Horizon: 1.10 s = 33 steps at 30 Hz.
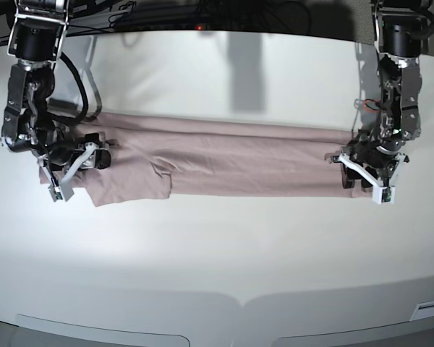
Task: Fold the T-shirt properly
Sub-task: 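Move both grippers to the ends of the folded strip and grasp them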
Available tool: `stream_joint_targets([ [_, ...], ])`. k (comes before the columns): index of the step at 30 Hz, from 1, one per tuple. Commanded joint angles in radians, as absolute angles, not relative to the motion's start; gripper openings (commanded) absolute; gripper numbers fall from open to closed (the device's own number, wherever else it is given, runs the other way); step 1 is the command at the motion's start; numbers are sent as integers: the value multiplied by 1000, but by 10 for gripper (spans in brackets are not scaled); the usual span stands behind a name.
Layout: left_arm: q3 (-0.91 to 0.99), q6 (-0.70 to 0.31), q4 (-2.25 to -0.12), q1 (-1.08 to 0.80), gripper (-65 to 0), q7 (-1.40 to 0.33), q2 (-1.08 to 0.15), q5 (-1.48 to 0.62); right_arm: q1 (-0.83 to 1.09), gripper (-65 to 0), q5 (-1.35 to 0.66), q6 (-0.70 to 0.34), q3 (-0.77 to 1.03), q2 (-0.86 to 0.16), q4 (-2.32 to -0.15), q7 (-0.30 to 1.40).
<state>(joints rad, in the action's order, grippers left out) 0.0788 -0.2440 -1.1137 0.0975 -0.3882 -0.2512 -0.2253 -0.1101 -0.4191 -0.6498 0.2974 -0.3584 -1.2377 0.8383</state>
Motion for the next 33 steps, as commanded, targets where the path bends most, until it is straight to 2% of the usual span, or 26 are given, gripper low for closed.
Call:
stream_joint_targets([
  [1,84,-199,-1092,81,-382,-503,-279,-184,-133,-331,-417,-647,300,-361,-1248,834],
  [5,84,-199,-1092,81,-382,-503,-316,-185,-150,-331,-393,-647,300,-326,-1248,834],
  [12,84,-203,-1110,89,-382,-526,-338,-192,-156,-331,-404,-647,301,-330,-1299,859],
  [20,84,-202,-1302,89,-381,-549,-345,-192,-189,-331,-404,-647,301,-330,-1524,1024],
  [30,84,-203,-1495,84,-378,-564,-350,-183,-216,-331,-476,-620,301,-330,-1697,1044],
  [31,84,-203,-1495,84,-355,-564,-350,-183,-216,-331,-476,-620,301,-330,-1698,1049],
  [33,84,-203,-1495,82,-247,-564,-350,-183,-216,-331,-476,-620,301,-330,-1698,1063],
])
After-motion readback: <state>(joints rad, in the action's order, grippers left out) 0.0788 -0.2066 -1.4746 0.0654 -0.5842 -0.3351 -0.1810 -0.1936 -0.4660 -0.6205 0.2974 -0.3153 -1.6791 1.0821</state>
